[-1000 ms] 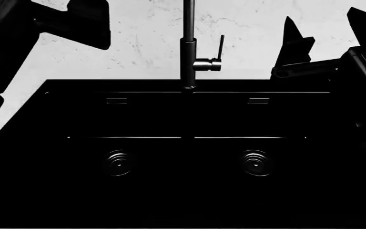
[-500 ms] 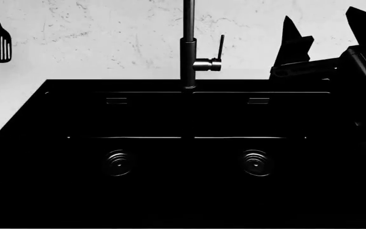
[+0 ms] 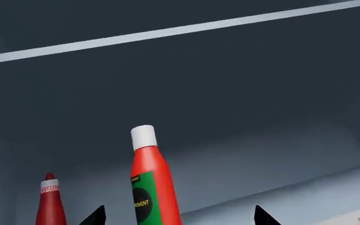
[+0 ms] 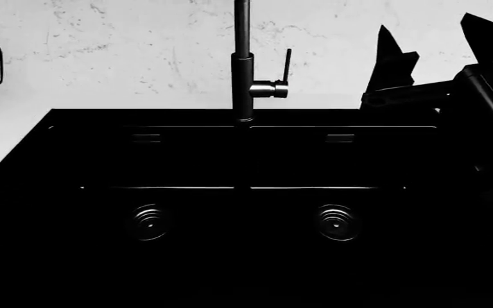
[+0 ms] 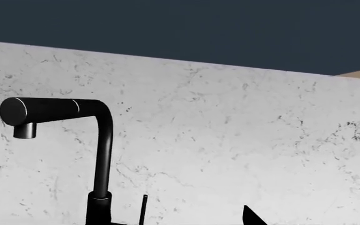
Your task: Pick the scallop from the plate and place it on the cutting board. Then pick the condiment bottle from the cabinet and place it next to the cutting board.
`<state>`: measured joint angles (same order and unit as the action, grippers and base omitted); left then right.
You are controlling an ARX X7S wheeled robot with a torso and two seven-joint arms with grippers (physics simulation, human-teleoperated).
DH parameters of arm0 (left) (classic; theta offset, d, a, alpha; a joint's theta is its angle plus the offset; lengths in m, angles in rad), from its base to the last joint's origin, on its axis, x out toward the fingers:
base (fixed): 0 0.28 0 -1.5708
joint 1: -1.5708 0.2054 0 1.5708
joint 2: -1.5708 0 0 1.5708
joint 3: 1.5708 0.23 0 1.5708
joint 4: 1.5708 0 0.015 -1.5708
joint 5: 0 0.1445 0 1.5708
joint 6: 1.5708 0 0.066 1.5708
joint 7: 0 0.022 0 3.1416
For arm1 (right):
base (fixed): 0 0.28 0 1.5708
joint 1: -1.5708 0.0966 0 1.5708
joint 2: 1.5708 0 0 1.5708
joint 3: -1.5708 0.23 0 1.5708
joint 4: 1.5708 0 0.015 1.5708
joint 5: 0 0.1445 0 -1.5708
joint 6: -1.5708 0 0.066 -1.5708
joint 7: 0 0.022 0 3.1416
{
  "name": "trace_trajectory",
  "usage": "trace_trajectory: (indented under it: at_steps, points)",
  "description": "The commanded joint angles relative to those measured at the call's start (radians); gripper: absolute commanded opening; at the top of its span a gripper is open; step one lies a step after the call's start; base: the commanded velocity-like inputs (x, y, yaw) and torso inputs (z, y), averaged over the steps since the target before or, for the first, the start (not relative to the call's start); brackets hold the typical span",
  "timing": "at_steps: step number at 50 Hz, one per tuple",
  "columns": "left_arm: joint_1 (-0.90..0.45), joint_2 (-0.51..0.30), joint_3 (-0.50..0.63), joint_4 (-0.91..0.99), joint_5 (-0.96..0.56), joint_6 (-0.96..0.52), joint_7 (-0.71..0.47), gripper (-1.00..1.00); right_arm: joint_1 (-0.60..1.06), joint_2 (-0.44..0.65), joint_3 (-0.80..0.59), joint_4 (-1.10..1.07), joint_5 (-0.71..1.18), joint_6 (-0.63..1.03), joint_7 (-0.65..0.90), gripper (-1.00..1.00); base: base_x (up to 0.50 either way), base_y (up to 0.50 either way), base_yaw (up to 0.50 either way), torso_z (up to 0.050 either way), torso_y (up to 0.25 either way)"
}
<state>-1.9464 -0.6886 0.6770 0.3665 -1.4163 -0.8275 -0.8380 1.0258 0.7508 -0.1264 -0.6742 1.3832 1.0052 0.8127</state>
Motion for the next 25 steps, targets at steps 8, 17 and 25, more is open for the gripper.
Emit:
trace_trajectory:
  at_steps: [8,17,25]
  points:
    - [-0.058,0.022,0.004,-0.066,0.012,-0.03,-0.012,1.0,0.004,0.005,-0.021,-0.004,-0.007,0.008,-0.008,1.0,0.0,0.0,0.0,0.0,0.0]
    - [-0.067,0.026,0.005,-0.072,0.017,-0.035,-0.009,1.0,0.007,0.004,-0.012,0.0,0.006,-0.001,0.003,1.0,0.08,-0.05,0.0,0.0,0.0]
    - [-0.074,0.028,0.009,-0.08,0.022,-0.041,-0.002,1.0,0.016,0.008,-0.024,-0.005,0.008,0.009,0.003,1.0,0.07,-0.02,0.0,0.0,0.0]
